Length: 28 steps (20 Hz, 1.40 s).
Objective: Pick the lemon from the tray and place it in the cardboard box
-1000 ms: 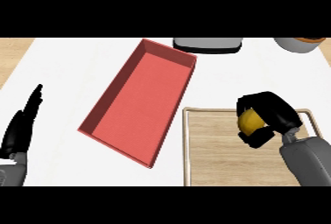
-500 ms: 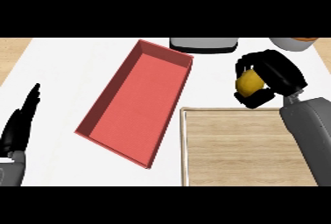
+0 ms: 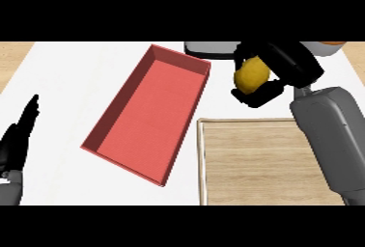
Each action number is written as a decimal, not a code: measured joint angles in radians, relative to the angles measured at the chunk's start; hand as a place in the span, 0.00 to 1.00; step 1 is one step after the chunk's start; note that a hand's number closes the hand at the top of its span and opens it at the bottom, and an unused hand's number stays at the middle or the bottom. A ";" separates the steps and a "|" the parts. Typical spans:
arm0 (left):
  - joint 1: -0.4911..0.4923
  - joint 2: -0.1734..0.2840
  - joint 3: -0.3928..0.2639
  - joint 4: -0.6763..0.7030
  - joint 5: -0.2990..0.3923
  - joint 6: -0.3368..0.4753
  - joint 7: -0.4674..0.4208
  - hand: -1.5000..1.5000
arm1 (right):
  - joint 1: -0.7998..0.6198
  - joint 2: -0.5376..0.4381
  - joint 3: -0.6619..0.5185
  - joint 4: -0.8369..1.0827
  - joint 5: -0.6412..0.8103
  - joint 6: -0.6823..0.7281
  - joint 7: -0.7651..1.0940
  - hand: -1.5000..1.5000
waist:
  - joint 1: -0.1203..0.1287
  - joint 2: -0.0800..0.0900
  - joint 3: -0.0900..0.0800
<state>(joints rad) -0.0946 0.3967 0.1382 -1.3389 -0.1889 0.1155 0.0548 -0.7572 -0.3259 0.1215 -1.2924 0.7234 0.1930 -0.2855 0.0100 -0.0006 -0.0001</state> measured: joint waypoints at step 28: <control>-0.088 -0.035 -0.028 0.009 -0.044 -0.031 0.023 0.50 | -0.557 0.325 0.246 0.706 -0.372 -0.309 0.335 1.00 | 0.078 0.018 -0.002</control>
<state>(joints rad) -0.1825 0.3617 0.1106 -1.3294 -0.2332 0.0841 0.0777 -1.3146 -0.0009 0.3673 -0.5863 0.3519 -0.1159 0.0493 0.0884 0.0174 -0.0020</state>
